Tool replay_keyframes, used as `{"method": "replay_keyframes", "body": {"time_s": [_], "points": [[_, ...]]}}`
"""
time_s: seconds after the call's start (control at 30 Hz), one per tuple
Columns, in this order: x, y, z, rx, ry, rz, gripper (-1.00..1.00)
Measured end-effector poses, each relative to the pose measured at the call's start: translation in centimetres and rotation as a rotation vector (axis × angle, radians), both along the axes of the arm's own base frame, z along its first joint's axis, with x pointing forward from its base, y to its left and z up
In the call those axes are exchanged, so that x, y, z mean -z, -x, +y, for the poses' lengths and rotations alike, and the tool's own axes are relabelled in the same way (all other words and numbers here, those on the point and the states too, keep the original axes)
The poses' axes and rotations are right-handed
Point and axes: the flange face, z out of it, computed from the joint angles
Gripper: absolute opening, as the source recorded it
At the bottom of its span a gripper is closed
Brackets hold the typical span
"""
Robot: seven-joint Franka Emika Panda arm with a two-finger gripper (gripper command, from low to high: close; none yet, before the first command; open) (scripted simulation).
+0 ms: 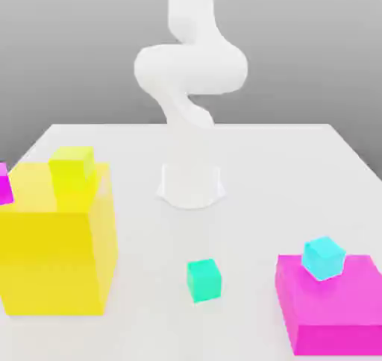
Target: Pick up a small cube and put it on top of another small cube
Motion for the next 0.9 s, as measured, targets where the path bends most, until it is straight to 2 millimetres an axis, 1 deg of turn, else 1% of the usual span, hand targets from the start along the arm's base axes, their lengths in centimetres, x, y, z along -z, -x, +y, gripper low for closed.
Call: {"method": "replay_keyframes", "body": {"time_s": [0.07, 0.13, 0.2, 0.3, 0.37, 0.43, 0.5, 0.57, 0.6, 0.67, 0.83, 0.87, 0.9], "points": [[4.9, -2.3, 0.3, -0.023, 0.014, 0.074, 0.0], [9.9, -3.9, 0.5, -0.045, 0.026, 0.145, 0.0], [14.9, -5.0, 0.8, -0.069, 0.038, 0.216, 0.0], [22.4, -5.4, 1.2, -0.106, 0.054, 0.323, 0.0], [27.4, -4.9, 1.5, -0.133, 0.065, 0.397, 0.0], [32.5, -3.9, 1.7, -0.161, 0.075, 0.474, 0.0], [37.6, -2.1, 1.9, -0.192, 0.085, 0.556, 0.0], [42.7, 0.6, 2.1, -0.227, 0.095, 0.646, 0.0], [44.8, 1.8, 2.2, -0.242, 0.099, 0.682, 0.0], [47.3, 2.7, 2.2, -0.253, 0.102, 0.709, 0.0], [51.8, 3.1, 2.1, -0.255, 0.102, 0.718, 0.0], [52.6, 3.1, 2.1, -0.255, 0.102, 0.718, -1.0], [52.6, 3.1, 2.1, -0.255, 0.102, 0.718, -1.0]]}}
